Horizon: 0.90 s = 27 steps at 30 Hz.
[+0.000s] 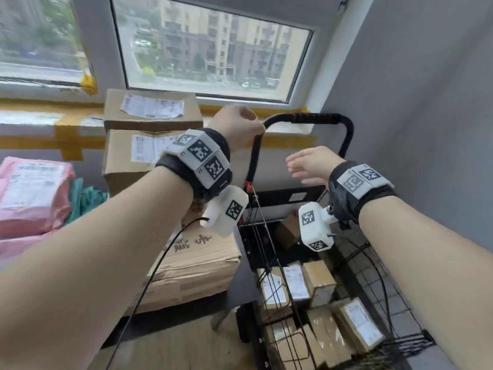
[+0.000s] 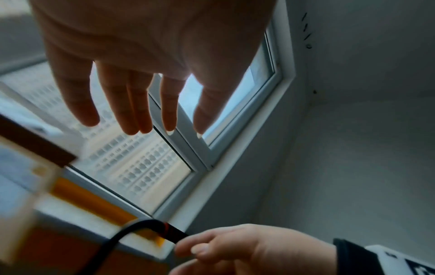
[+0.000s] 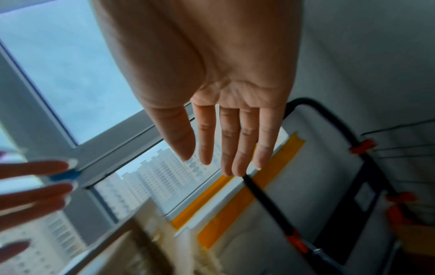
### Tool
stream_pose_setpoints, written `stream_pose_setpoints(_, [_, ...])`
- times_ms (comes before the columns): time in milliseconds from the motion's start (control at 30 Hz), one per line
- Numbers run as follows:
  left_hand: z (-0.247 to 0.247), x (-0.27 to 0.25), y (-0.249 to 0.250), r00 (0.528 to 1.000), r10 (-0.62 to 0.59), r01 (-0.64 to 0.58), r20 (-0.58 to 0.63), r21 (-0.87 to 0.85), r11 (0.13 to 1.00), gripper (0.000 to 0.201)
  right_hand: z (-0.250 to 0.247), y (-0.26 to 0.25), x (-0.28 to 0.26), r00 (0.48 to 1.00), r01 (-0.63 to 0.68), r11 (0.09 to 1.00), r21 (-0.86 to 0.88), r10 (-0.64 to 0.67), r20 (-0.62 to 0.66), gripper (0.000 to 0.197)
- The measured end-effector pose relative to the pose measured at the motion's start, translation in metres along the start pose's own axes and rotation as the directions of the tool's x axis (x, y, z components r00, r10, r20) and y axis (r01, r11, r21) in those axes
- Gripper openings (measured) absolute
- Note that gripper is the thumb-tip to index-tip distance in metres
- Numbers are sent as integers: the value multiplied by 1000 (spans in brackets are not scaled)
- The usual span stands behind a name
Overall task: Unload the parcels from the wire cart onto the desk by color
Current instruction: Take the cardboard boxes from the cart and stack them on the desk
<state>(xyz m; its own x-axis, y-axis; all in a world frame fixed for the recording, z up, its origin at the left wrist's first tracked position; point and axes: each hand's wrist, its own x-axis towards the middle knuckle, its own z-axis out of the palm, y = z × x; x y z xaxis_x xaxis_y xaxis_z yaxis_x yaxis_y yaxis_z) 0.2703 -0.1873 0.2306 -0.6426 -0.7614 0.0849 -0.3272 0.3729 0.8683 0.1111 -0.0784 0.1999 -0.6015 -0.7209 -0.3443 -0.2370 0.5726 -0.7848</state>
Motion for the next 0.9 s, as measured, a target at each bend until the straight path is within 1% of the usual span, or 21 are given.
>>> stream_pose_setpoints(67, [31, -2, 7, 996, 14, -17, 87, 25, 1000, 36, -23, 23, -9, 998, -37, 999, -1, 37, -53, 18])
stream_pose_setpoints(133, [57, -4, 11, 987, 11, -19, 163, 45, 999, 37, -45, 45, -16, 992, -83, 996, 18, 84, -89, 16])
stream_pose_setpoints(200, [79, -1, 11, 978, -2, -12, 210, 66, 998, 37, -61, 65, -20, 988, -112, 993, 45, 116, -107, 12])
stream_pose_setpoints(300, [115, 4, 11, 965, -38, 18, 259, 82, 996, 35, -82, 99, -18, 978, -114, 993, 20, 115, -174, 20])
stream_pose_setpoints(367, [146, 8, 12, 955, -63, 36, 291, 97, 995, 33, -97, 122, -15, 978, -146, 989, 8, 146, -151, 16])
stream_pose_setpoints(467, [200, 19, 14, 944, -117, 87, 308, 108, 990, 29, -126, 163, 3, 979, -182, 983, -19, 179, -101, 19])
stream_pose_setpoints(567, [261, 32, 12, 932, -201, 171, 302, 122, 978, 27, -158, 212, 30, 977, -203, 979, -11, 202, -63, 16])
stream_pose_setpoints(633, [307, 40, 4, 914, -275, 245, 299, 133, 960, 26, -176, 250, 52, 971, -238, 971, 6, 238, -15, 15])
stream_pose_setpoints(700, [354, 46, -7, 884, -351, 311, 308, 173, 935, 27, -188, 294, 77, 955, -297, 954, 42, 296, 26, 16])
stream_pose_setpoints(733, [376, 48, -15, 864, -391, 344, 316, 196, 918, 28, -192, 317, 88, 944, -329, 943, 49, 327, 42, 20])
stream_pose_setpoints(800, [417, 46, -37, 814, -477, 415, 333, 241, 877, 28, -193, 361, 109, 914, -401, 915, 53, 395, 90, 25])
stream_pose_setpoints(867, [449, 38, -66, 739, -585, 521, 334, 266, 811, 23, -185, 398, 129, 872, -477, 876, 66, 463, 162, 26])
stream_pose_setpoints(900, [463, 33, -83, 688, -646, 591, 332, 260, 763, 18, -178, 415, 137, 837, -529, 846, 65, 507, 207, 28])
